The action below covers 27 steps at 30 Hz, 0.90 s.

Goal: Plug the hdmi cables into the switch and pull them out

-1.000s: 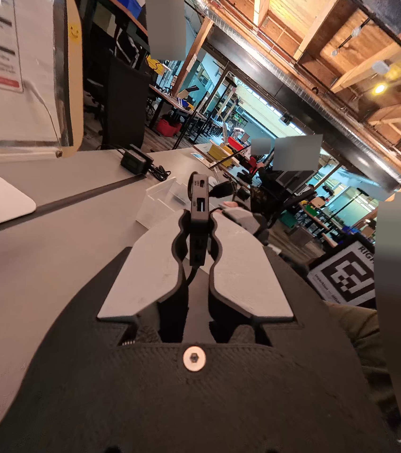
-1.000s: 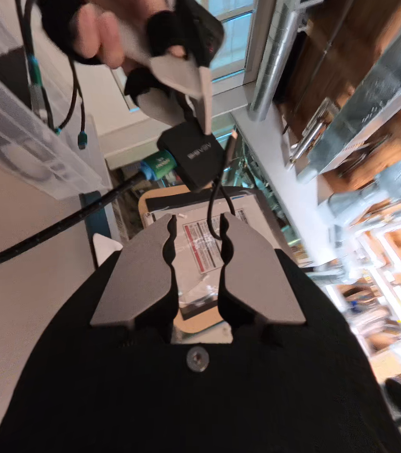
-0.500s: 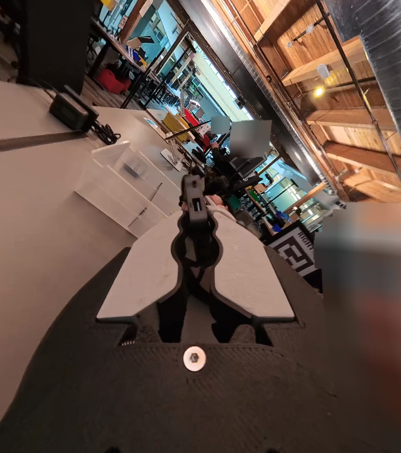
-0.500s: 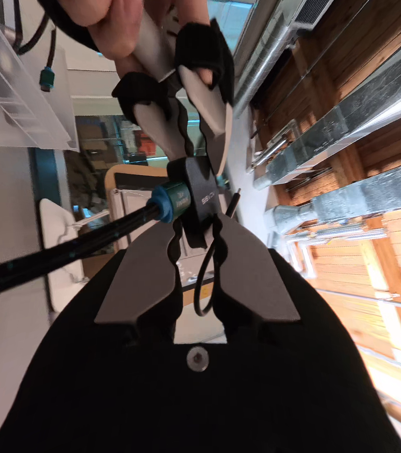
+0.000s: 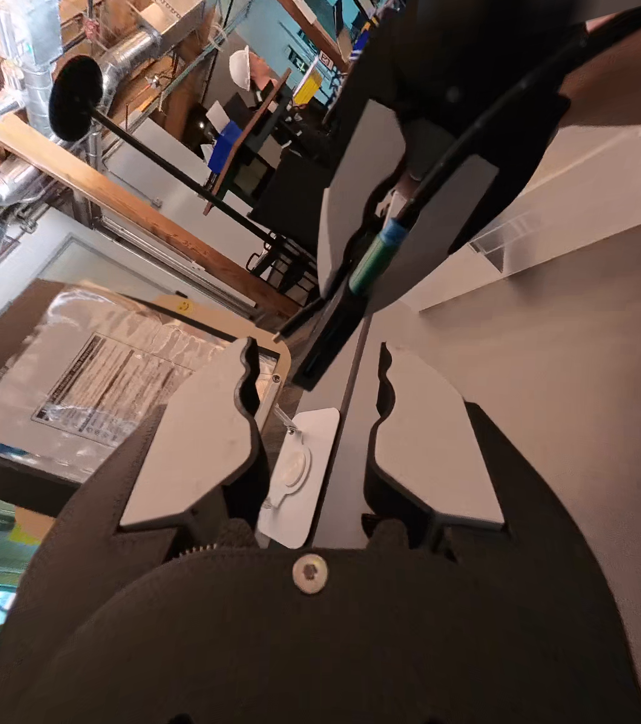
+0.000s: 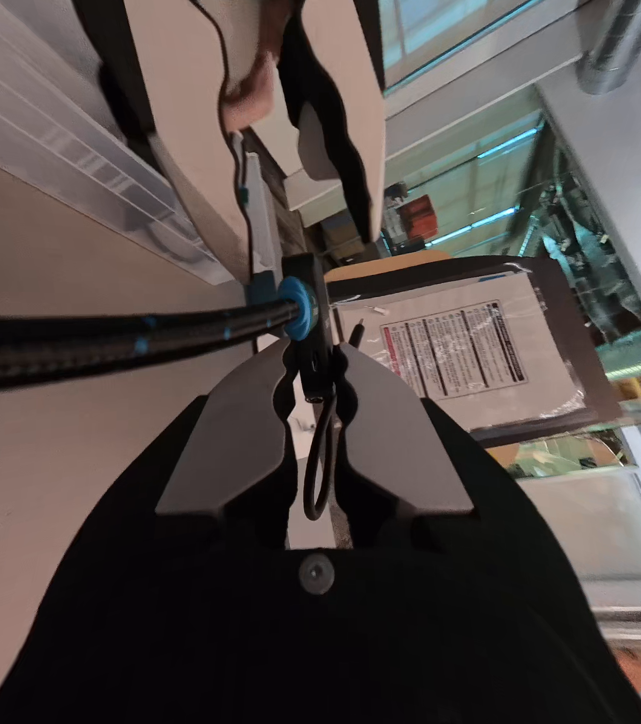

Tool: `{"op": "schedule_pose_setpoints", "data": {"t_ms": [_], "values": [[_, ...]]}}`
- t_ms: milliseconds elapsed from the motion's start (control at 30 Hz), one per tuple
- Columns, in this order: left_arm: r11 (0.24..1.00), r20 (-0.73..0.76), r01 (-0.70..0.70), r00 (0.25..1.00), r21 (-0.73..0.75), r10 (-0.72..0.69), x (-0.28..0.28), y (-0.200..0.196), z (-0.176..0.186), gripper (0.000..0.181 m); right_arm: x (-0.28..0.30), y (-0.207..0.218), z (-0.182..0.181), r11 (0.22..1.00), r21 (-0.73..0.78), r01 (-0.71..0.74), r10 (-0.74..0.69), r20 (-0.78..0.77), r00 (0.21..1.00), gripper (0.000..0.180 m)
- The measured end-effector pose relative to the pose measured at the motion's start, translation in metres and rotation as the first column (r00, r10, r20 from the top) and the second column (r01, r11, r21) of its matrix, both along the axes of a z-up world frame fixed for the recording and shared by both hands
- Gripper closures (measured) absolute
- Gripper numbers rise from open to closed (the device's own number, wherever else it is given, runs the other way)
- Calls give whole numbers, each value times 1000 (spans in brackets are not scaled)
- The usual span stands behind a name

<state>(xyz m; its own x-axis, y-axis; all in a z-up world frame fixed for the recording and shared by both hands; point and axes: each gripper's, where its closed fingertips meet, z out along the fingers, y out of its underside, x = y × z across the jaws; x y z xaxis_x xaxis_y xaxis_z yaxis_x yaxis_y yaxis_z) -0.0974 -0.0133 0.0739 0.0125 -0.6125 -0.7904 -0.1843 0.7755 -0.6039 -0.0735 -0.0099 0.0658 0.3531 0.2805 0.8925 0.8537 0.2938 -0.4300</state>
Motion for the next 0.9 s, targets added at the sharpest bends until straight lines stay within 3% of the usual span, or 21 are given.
{"op": "schedule_pose_setpoints", "data": {"t_ms": [100,333,667,900], "values": [[996,-34,-10,999,87,13,5,-1,-11,127,-11,-7,-7,996,-28,-80,81,25,996,162],[977,-126,43,992,210,-16,11,-12,-36,160,-19,-9,-20,987,-63,-147,151,56,987,160],[961,-161,-36,984,273,83,17,3,-46,166,-8,3,-32,993,-79,-90,94,58,994,160],[941,-113,-139,977,309,181,9,29,-36,166,16,-1,10,998,62,5,-2,-44,999,155]]}}
